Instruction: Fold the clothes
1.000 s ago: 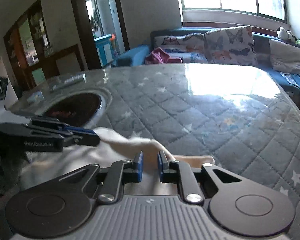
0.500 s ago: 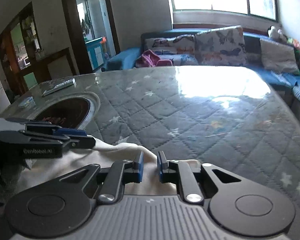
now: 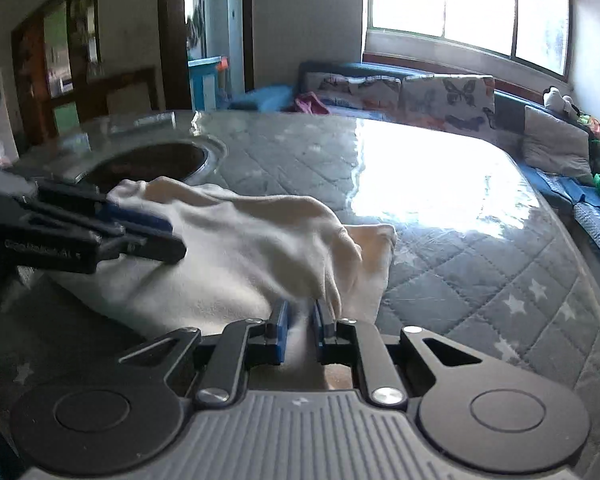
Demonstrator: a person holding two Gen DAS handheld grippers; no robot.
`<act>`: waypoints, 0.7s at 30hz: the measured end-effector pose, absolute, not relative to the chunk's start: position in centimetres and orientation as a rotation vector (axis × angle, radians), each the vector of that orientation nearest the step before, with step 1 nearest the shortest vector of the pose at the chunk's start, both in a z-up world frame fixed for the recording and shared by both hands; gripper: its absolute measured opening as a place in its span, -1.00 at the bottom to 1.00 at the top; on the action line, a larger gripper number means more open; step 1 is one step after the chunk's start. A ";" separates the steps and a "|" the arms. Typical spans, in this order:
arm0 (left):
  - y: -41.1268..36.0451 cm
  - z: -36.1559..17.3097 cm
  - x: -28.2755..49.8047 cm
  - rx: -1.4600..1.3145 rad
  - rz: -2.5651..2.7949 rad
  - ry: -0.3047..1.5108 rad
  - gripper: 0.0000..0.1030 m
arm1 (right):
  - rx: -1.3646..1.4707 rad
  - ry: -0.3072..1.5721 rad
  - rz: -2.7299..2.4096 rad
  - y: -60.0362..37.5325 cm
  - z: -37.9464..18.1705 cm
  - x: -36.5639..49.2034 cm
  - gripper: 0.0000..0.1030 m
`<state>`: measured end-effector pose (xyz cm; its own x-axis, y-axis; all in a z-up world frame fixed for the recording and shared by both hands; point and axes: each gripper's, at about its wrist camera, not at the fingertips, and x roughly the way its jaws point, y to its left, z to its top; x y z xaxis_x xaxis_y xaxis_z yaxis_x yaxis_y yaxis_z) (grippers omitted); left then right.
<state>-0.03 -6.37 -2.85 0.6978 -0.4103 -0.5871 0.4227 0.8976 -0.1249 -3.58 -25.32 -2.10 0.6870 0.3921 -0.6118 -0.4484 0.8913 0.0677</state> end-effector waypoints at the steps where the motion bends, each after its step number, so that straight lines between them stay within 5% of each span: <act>1: -6.3 -2.9 -0.1 0.018 -0.460 0.649 -0.42 | -0.065 0.662 0.472 -25.6 -2.0 -3.6 -0.77; 19: -4.7 -3.2 -2.1 -0.020 -0.408 0.662 -0.27 | 0.094 0.697 0.436 -28.0 -3.9 -0.7 -0.73; 21: -4.7 -3.3 -2.2 -0.015 -0.407 0.659 -0.26 | 0.102 0.690 0.436 -27.9 -4.0 -0.6 -0.87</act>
<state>-2.19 -4.72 -3.26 0.7146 -0.3720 -0.5924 0.3625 0.9212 -0.1412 -0.64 -27.87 -3.98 0.6851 0.4221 -0.5937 -0.3553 0.9051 0.2335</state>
